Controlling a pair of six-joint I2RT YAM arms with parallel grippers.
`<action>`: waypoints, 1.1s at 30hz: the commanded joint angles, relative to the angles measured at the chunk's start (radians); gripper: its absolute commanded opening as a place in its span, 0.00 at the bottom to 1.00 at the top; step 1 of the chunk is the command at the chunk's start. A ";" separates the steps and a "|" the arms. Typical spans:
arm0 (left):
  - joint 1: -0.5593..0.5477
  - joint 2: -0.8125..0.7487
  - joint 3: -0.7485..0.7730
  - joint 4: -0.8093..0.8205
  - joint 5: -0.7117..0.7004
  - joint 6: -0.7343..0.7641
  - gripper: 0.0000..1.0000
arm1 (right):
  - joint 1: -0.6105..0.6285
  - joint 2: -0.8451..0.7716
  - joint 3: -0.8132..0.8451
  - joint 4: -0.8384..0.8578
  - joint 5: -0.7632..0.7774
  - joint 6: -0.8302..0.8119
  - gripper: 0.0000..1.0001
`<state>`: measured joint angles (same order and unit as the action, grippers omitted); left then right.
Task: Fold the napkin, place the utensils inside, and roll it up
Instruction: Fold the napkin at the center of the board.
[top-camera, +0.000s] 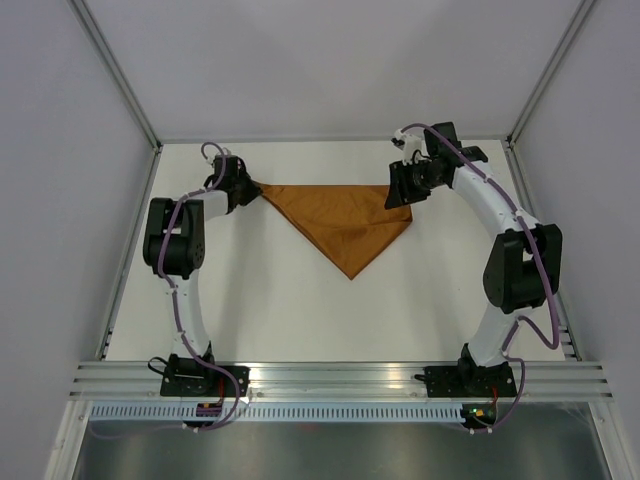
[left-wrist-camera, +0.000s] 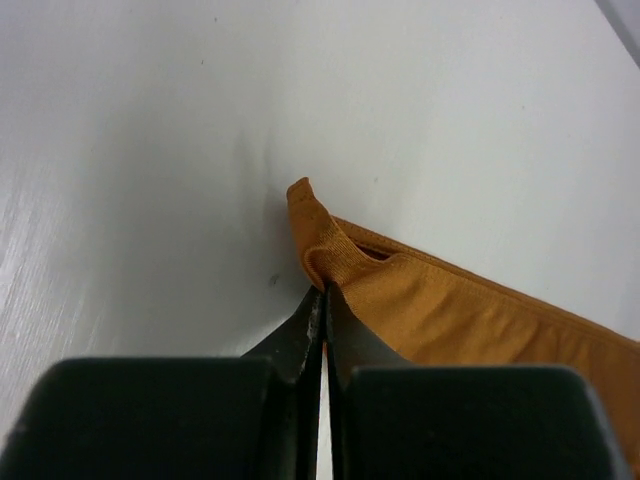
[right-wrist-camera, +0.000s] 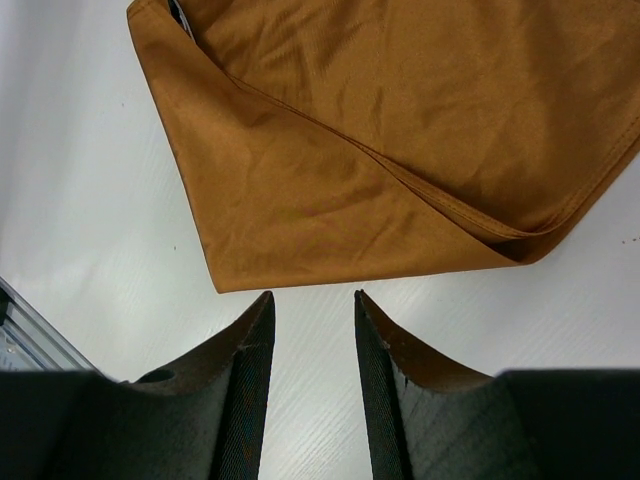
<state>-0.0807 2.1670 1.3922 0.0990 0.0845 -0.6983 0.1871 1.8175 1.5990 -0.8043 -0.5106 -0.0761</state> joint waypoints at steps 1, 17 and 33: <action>0.007 -0.113 -0.082 0.171 0.060 0.017 0.02 | 0.028 0.020 0.030 -0.012 0.034 -0.014 0.43; -0.043 -0.280 -0.320 0.634 0.619 0.123 0.02 | 0.087 0.068 0.059 -0.029 0.096 -0.033 0.43; -0.333 -0.372 -0.289 0.122 0.588 0.623 0.02 | 0.087 0.051 0.059 -0.012 0.156 -0.014 0.43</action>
<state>-0.3775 1.8553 1.0836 0.3389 0.7349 -0.2497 0.2729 1.8824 1.6207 -0.8227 -0.3866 -0.1089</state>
